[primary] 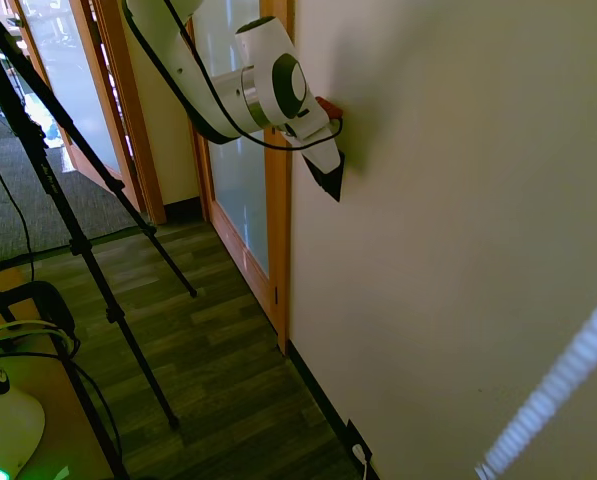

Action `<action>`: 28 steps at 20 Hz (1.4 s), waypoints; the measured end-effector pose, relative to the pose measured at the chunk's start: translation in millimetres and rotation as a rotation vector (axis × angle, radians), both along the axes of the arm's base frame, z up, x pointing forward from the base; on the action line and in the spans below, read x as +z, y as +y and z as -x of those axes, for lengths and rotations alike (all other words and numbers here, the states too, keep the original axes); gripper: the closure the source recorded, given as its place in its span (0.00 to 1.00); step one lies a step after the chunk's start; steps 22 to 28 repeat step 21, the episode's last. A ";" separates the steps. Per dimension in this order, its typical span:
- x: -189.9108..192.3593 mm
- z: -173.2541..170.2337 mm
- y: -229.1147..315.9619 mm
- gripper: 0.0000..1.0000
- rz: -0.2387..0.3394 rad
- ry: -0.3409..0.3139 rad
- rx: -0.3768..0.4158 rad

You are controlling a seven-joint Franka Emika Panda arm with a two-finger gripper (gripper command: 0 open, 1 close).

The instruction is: Turn on the light

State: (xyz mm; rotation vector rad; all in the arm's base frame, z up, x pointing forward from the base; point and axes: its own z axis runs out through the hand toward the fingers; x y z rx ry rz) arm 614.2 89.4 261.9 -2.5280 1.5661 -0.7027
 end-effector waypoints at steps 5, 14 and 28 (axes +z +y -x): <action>8.3 7.5 -4.8 1.00 -0.025 -0.049 -0.018; 20.4 16.6 -5.3 0.00 -0.040 -0.109 -0.020; 79.0 52.2 -36.7 0.00 -0.038 -0.291 -0.085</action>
